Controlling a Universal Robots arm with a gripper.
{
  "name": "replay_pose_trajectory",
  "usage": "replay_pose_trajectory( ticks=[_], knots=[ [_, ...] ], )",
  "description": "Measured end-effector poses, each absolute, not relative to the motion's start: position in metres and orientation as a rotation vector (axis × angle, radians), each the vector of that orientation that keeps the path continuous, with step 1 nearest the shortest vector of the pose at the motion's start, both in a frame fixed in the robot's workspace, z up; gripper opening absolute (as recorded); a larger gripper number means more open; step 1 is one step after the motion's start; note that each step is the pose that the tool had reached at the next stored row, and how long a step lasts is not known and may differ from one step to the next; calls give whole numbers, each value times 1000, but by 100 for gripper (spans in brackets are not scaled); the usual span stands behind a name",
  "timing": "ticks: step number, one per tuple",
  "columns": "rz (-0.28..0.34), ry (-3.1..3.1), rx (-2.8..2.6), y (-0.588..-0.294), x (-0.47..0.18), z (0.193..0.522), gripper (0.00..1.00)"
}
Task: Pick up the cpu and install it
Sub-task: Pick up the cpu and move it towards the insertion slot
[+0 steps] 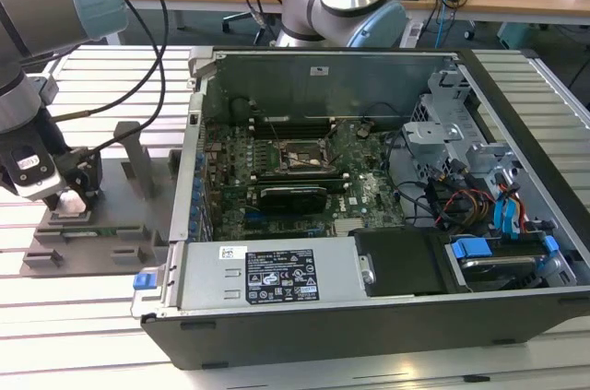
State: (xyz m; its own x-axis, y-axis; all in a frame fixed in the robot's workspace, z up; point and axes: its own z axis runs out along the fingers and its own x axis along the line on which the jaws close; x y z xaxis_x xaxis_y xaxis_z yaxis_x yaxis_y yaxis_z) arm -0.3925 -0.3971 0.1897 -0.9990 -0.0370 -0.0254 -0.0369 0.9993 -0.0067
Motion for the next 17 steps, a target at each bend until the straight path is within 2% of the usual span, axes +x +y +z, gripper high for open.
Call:
replay_pose_trajectory(
  ticks=[17],
  knots=[
    [-10,3116,-57,-397,-392,190,55]
  ],
)
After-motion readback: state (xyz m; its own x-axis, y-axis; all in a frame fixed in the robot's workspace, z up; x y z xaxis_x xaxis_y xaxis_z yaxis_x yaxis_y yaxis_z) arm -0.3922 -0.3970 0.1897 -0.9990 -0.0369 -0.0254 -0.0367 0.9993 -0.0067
